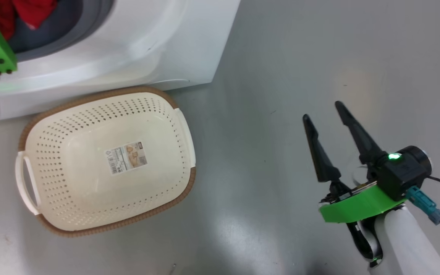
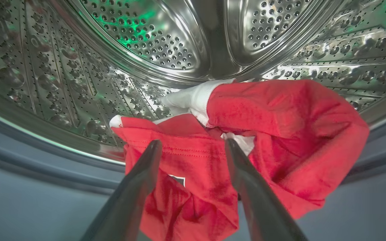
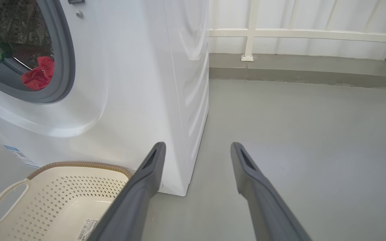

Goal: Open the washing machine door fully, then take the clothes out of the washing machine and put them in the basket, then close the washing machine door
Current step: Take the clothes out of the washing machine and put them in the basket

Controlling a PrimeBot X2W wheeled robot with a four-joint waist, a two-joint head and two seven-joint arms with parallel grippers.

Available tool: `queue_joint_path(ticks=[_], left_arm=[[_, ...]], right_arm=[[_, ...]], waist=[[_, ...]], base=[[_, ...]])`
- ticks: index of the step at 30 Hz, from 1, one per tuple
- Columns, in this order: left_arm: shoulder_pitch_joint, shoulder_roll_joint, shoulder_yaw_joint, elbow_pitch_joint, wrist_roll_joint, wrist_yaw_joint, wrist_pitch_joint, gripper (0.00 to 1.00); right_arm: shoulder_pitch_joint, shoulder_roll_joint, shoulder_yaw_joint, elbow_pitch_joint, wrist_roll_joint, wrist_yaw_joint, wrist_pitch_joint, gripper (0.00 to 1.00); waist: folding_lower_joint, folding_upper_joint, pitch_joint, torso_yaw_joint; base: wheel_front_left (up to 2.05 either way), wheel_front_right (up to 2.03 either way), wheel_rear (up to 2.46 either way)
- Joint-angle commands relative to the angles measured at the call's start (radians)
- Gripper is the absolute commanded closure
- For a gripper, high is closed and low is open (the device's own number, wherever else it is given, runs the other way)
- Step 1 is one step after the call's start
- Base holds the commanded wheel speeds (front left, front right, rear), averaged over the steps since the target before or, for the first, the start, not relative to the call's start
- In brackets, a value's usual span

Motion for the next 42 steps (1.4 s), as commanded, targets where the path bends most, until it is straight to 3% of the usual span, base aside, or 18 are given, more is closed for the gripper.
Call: queue_joint_path(ticks=[1, 17, 32, 33, 34, 35, 36, 42], left_arm=[[-0.026, 0.059, 0.02, -0.003, 0.0, 0.003, 0.009, 0.0], [-0.069, 0.103, -0.024, 0.211, 0.012, 0.004, 0.147, 0.0], [-0.083, 0.123, -0.039, 0.273, 0.004, 0.005, 0.159, 0.0], [-0.084, 0.125, -0.042, 0.274, 0.006, 0.006, 0.156, 0.25], [-0.086, 0.125, -0.044, 0.275, 0.006, 0.006, 0.15, 0.61], [-0.087, 0.126, -0.047, 0.276, 0.009, 0.008, 0.146, 0.85], [-0.088, 0.126, -0.048, 0.275, 0.009, 0.008, 0.138, 1.0], [-0.087, 0.129, -0.055, 0.274, 0.002, -0.013, 0.101, 1.0]], right_arm=[[-0.008, 0.002, 0.028, -0.017, 0.018, 0.006, -0.006, 0.0], [0.013, 0.002, 0.087, 0.031, 0.054, 0.006, -0.006, 0.0], [0.015, 0.002, 0.101, 0.04, 0.066, 0.006, -0.006, 0.0], [0.013, 0.002, 0.101, 0.04, 0.067, 0.006, -0.006, 0.0], [0.012, 0.002, 0.102, 0.041, 0.068, 0.006, -0.006, 0.0], [0.011, 0.002, 0.103, 0.042, 0.069, 0.006, -0.006, 0.0], [0.01, 0.002, 0.104, 0.044, 0.07, 0.006, -0.006, 0.0], [0.004, 0.002, 0.105, 0.05, 0.073, 0.006, -0.006, 0.0]], waist=[[0.0, -0.0001, 0.0, -0.008], [0.0, -0.0001, -0.023, -0.076], [0.0, -0.0001, -0.001, -0.103], [0.0, -0.0001, 0.001, -0.103], [0.0, -0.0001, 0.002, -0.103], [0.0, -0.0001, 0.003, -0.103], [0.0, -0.0001, 0.004, -0.103], [0.0, -0.0001, 0.005, -0.098]], base=[[0.0, 0.0, 0.0], [0.0, 0.0, 0.0], [0.0, 0.0, 0.0], [0.0, 0.0, 0.0], [0.0, 0.0, 0.0], [0.0, 0.0, 0.0], [0.0, 0.0, 0.0], [0.0, 0.0, 0.0]])
